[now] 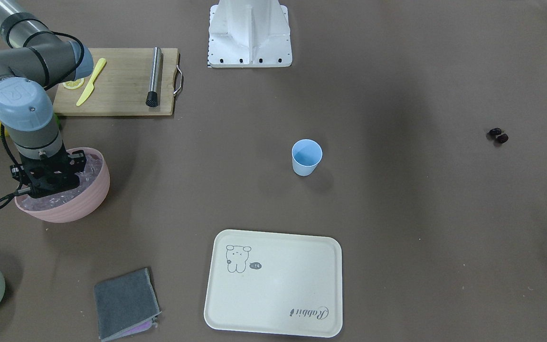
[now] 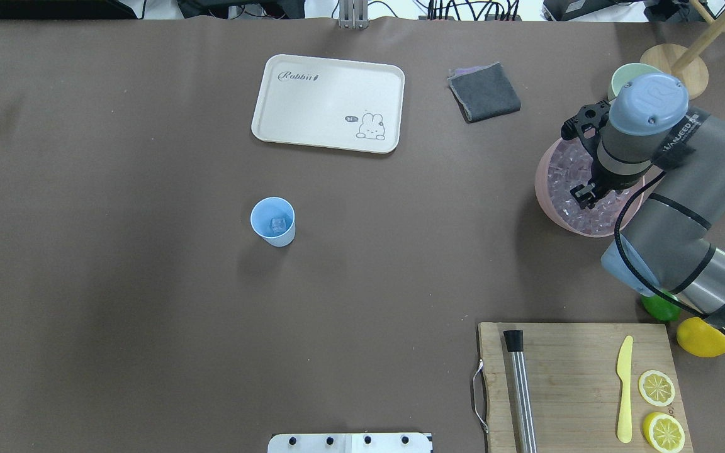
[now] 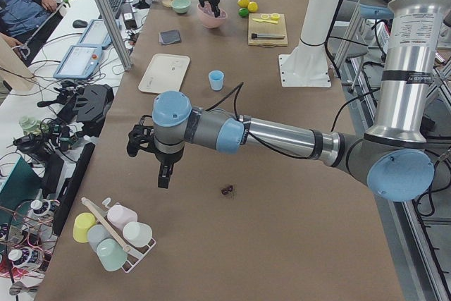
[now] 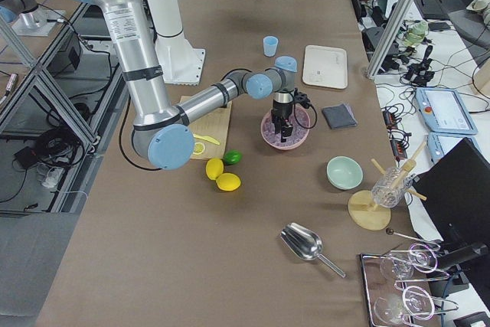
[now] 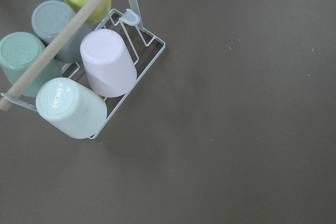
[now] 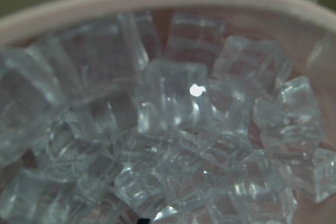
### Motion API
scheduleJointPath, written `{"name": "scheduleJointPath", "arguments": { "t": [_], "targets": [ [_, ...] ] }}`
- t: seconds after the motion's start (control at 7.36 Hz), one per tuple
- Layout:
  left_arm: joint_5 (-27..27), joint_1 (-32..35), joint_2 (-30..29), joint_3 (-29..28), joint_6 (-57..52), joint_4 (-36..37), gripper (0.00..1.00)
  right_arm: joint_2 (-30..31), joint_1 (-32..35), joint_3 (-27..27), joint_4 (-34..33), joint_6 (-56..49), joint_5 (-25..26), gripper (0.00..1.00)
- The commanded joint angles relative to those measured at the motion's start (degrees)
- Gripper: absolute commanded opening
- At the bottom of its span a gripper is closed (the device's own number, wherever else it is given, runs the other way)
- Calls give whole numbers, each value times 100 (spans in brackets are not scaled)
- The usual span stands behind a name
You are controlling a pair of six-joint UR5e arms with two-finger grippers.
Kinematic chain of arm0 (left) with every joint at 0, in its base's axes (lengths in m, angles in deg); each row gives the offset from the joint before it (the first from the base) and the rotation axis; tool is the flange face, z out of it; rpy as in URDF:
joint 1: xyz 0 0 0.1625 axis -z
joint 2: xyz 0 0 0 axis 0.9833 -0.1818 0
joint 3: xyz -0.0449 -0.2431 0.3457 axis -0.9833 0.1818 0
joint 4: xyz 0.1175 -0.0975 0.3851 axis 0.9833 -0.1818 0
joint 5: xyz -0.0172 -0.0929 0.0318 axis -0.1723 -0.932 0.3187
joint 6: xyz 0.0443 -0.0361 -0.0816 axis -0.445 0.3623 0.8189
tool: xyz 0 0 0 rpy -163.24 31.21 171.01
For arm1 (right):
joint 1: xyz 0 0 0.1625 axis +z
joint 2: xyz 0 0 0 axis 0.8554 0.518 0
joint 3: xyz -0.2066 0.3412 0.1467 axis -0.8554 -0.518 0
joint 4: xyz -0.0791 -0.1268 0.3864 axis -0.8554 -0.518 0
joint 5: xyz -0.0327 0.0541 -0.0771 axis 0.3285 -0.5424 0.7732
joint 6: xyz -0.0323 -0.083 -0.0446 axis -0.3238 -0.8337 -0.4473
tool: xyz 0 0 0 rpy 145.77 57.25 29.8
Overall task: Put ice and cherries in cup
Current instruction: 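Return the right gripper to the pink bowl and grasp another ice cube, then carry the second ice cube with the right gripper over the cup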
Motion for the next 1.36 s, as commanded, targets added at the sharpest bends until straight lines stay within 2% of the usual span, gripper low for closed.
{"name": "scheduleJointPath", "arguments": {
  "t": [0.0, 0.27, 0.41, 0.54, 0.68, 0.81, 0.95, 1.09, 1.22],
  "targets": [
    [6, 1, 0, 1, -8, 0, 98, -62, -93, -32, 0, -17, 1, 26],
    [6, -8, -35, -8, 0, 0, 98, -185, 117, -32, -87, -78, -51, 25],
    [6, -8, -44, -8, 0, 0, 98, -533, 318, -23, -601, -244, -78, 25],
    [-2, -8, -44, -8, 0, 0, 98, -1163, 494, 20, -1503, -445, -78, 25],
    [-2, -8, -44, 1, 0, 0, 98, -1631, 505, -6, -1860, -369, -252, 24],
    [-2, -8, -44, 18, 0, 0, 98, -1897, 505, -6, -1837, -212, -524, 24],
    [-2, -8, -53, 18, 0, 0, 98, -2195, 313, -6, -1776, 686, -674, 24],
    [-2, -8, -53, 36, 0, 0, 98, -2833, -271, -241, -1688, 1896, -632, 23],
    [-2, -8, -53, 53, 9, 0, 98, -3544, -886, -843, -1348, 3022, -414, 23]
  ]
}}
